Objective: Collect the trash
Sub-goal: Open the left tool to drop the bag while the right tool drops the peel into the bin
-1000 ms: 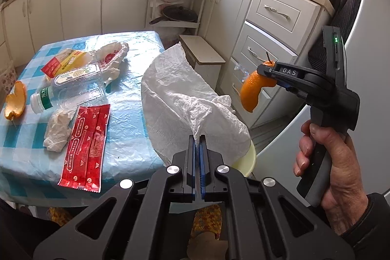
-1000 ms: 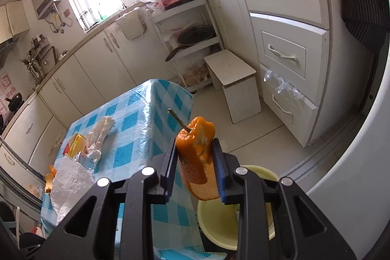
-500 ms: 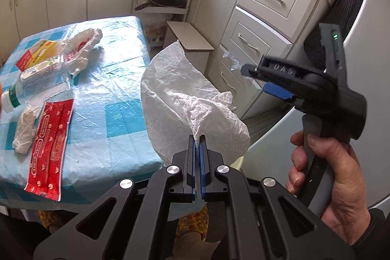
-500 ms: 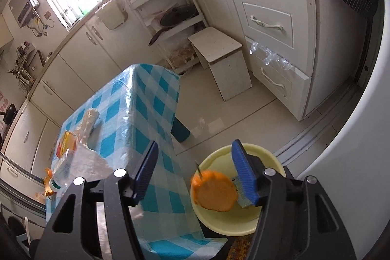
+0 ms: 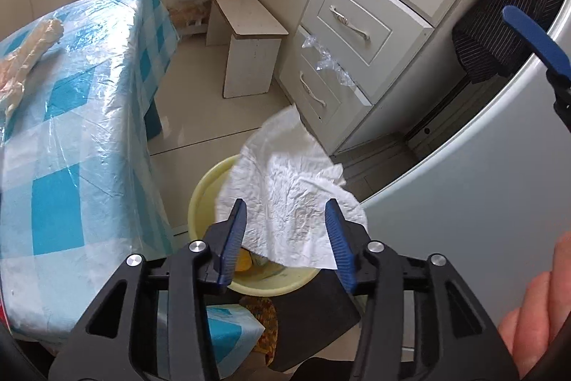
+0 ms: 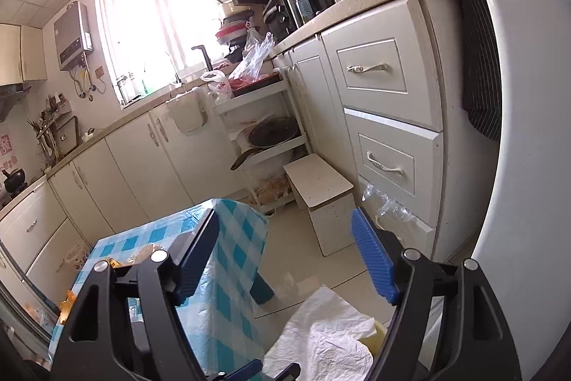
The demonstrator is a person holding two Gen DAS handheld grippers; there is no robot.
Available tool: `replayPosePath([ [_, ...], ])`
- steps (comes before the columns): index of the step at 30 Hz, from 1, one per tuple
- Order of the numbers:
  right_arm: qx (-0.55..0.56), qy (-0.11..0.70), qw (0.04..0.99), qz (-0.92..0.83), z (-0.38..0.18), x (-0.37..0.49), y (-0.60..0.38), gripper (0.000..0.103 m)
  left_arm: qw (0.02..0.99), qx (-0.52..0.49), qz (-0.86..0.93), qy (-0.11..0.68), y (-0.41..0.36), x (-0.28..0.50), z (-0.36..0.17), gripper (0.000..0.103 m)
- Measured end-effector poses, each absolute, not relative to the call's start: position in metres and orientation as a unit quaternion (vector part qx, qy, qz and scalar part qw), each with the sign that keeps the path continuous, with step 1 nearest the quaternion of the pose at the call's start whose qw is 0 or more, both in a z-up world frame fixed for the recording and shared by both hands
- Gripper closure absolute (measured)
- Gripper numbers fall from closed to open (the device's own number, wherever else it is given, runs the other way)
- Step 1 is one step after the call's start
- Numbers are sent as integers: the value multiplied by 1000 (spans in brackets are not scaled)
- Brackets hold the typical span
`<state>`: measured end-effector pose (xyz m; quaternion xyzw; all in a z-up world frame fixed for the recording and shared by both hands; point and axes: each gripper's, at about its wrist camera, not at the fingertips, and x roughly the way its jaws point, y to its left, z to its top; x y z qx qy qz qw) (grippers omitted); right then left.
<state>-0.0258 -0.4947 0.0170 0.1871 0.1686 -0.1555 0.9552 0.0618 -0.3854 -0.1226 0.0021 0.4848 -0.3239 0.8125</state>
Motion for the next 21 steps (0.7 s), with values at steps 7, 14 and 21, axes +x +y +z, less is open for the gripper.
replayPosePath([
  [7, 201, 159, 954, -153, 20, -21, -495, 24, 826, -31, -305, 473, -327, 67, -97, 53],
  [14, 186, 213, 956, -76, 10, 7, -457, 21, 882, -50, -195, 425, -188, 61, -60, 41],
  [21, 118, 301, 944, 61, -13, 39, -369, 17, 886, -61, -78, 454, -80, 90, -81, 38],
])
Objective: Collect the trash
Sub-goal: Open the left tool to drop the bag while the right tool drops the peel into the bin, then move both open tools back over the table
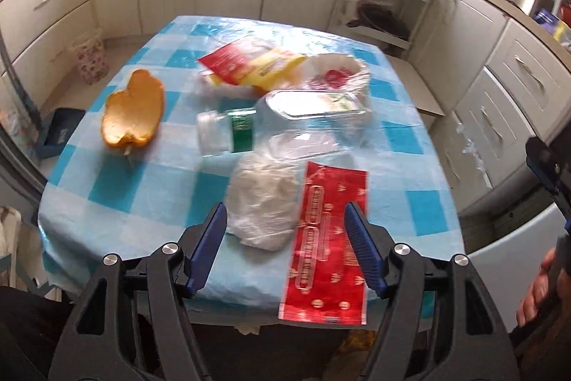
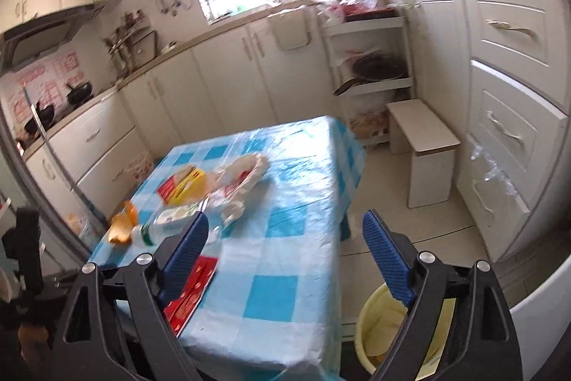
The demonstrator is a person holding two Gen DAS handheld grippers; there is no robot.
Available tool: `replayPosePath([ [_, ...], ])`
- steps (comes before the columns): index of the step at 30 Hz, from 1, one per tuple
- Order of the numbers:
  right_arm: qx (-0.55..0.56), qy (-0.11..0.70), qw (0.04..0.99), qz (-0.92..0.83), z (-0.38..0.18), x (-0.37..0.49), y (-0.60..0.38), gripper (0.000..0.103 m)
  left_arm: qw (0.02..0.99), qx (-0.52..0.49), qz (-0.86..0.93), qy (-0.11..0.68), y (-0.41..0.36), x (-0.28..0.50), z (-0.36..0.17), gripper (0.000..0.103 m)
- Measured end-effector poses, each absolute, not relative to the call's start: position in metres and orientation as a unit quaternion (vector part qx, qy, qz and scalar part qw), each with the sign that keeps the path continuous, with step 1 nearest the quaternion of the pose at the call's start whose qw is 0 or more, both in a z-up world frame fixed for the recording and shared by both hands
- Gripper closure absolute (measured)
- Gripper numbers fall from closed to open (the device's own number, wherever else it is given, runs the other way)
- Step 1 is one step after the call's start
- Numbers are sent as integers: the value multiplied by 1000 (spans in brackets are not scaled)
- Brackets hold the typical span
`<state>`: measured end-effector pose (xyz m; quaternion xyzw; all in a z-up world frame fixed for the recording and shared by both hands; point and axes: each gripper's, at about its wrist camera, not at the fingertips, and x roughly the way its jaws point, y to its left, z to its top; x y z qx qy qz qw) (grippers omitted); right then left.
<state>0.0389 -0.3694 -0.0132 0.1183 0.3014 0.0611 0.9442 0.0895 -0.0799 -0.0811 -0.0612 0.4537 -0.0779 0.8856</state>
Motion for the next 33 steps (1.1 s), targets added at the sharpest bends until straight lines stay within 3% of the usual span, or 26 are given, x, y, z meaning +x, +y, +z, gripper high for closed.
replayPosePath([
  [8, 24, 386, 908, 160, -57, 47, -286, 17, 870, -48, -74, 485, -70, 111, -117, 38],
  [16, 25, 392, 901, 183, -65, 44, -271, 17, 866, -31, -69, 495, -84, 127, -130, 37],
  [21, -7, 398, 849, 347, -65, 11, -240, 17, 868, -17, -73, 491, -87, 132, -132, 39],
  [23, -62, 422, 803, 417, -80, -17, -212, 17, 870, -10, -81, 486, -86, 132, -132, 53],
  [25, -135, 464, 753, 447, -116, -47, -181, 17, 870, -2, -89, 485, -82, 132, -132, 76],
  [27, -188, 515, 716, 432, -161, -60, -158, 17, 866, -14, -102, 490, -75, 132, -131, 86],
  [33, -334, 564, 650, 384, -270, -67, -104, 17, 863, -35, -119, 490, -58, 134, -128, 90],
])
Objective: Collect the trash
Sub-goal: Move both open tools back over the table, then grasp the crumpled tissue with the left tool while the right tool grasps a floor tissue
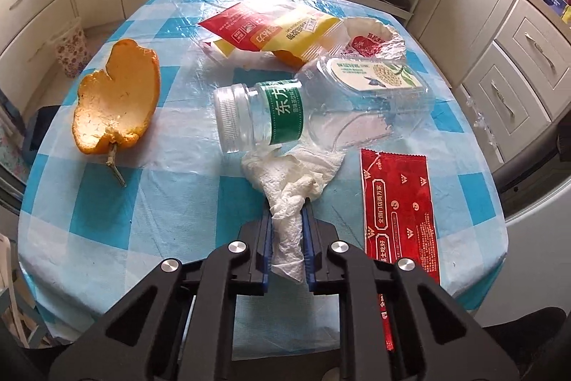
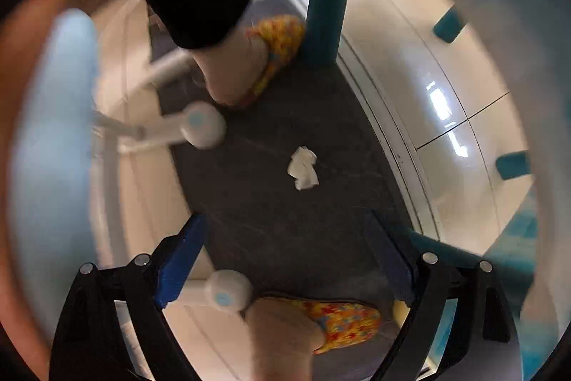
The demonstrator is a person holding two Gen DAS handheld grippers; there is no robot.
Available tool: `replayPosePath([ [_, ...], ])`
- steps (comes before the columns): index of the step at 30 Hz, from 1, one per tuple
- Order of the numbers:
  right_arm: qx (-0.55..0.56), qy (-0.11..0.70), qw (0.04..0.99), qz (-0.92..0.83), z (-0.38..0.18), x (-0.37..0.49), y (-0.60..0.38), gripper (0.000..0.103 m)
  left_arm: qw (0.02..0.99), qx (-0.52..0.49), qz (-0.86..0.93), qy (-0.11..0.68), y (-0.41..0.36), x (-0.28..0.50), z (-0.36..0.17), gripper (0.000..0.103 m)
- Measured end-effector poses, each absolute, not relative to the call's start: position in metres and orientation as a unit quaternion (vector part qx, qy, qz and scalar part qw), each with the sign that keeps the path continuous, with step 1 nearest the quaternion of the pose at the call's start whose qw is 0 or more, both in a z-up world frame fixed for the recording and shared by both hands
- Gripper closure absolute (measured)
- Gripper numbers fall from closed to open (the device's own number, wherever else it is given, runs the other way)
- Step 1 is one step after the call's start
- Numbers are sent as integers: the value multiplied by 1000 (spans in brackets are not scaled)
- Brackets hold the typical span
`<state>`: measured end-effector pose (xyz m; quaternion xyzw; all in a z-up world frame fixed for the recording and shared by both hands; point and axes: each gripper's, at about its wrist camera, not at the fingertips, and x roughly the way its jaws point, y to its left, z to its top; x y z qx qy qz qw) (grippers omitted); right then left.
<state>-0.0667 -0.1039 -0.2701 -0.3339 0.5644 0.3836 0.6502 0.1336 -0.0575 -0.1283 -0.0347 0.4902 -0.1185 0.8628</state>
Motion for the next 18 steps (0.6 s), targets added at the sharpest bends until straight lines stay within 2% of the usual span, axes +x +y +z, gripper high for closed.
replayPosePath([
  [5, -309, 589, 649, 369, -320, -54, -87, 17, 864, -49, -133, 483, -46, 131, -118, 91],
  [11, -223, 636, 649, 353, -396, -31, -81, 17, 863, -67, -135, 483, -28, 123, -107, 91],
  [18, -246, 641, 661, 302, -450, -17, -70, 30, 859, -90, -128, 487, -10, 122, -104, 91],
])
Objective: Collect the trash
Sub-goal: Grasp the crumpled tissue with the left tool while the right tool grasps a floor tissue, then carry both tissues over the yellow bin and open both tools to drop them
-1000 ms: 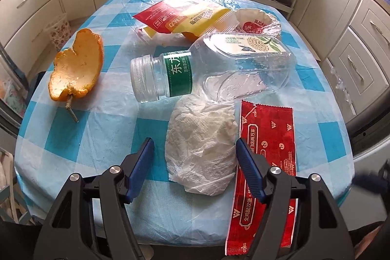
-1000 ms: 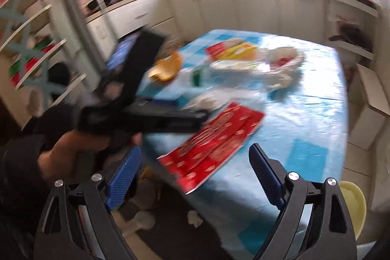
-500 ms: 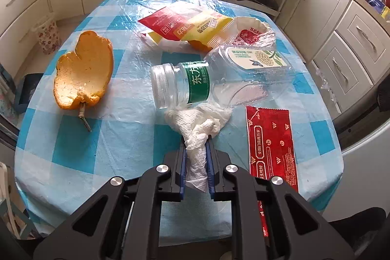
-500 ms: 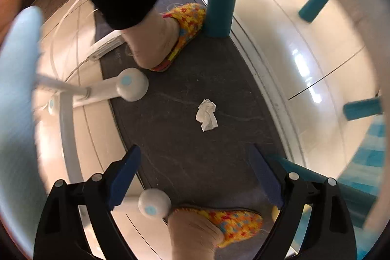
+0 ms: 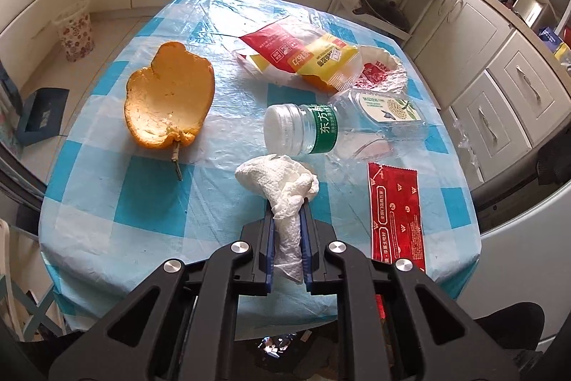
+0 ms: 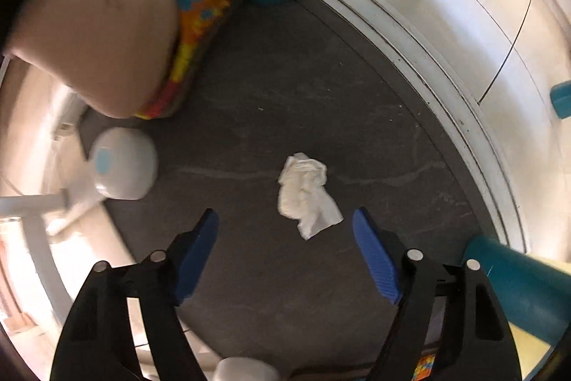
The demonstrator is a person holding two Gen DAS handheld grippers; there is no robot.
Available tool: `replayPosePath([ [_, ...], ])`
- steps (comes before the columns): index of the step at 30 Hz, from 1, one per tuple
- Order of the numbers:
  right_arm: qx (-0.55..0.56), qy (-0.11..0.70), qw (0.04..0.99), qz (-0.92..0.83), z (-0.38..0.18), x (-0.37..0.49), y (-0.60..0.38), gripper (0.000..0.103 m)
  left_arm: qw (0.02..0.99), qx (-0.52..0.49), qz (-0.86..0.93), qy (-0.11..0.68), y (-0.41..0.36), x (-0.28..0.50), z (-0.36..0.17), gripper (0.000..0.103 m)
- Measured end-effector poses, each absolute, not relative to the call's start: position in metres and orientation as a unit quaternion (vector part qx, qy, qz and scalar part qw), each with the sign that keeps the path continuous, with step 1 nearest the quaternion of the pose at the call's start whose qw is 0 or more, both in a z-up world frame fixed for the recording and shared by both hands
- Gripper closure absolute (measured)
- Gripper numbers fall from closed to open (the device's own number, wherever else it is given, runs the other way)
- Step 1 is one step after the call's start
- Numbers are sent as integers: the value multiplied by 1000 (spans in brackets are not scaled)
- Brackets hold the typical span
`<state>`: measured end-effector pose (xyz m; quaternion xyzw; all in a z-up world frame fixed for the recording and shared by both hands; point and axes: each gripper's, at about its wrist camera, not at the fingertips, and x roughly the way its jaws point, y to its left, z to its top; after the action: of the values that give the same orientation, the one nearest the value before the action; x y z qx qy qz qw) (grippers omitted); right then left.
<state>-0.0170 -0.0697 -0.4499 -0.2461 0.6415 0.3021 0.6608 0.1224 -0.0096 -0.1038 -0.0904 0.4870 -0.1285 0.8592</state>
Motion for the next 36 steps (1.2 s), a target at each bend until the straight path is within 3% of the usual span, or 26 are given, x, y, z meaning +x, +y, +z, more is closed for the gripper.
replayPosePath([
  [10, -287, 646, 644, 294, -500, -25, -58, 45, 857, -98, -120, 492, -3, 128, -105, 91],
  [24, -250, 660, 652, 276, -527, -17, -67, 46, 855, -100, -117, 495, -4, 130, -106, 91],
  [26, -266, 650, 656, 275, -530, -12, -65, 53, 855, -101, -117, 495, -3, 130, -106, 91],
  [27, -265, 649, 658, 276, -529, -11, -65, 63, 855, -102, -117, 495, -3, 130, -106, 91],
  [28, -264, 649, 658, 275, -528, -9, -65, 82, 856, -102, -117, 494, -3, 130, -106, 91],
  [29, -263, 654, 655, 273, -527, -8, -65, 88, 856, -102, -117, 493, -3, 130, -106, 91],
  [36, -255, 661, 639, 300, -493, -5, -73, 90, 861, -108, -116, 483, -2, 125, -98, 91],
])
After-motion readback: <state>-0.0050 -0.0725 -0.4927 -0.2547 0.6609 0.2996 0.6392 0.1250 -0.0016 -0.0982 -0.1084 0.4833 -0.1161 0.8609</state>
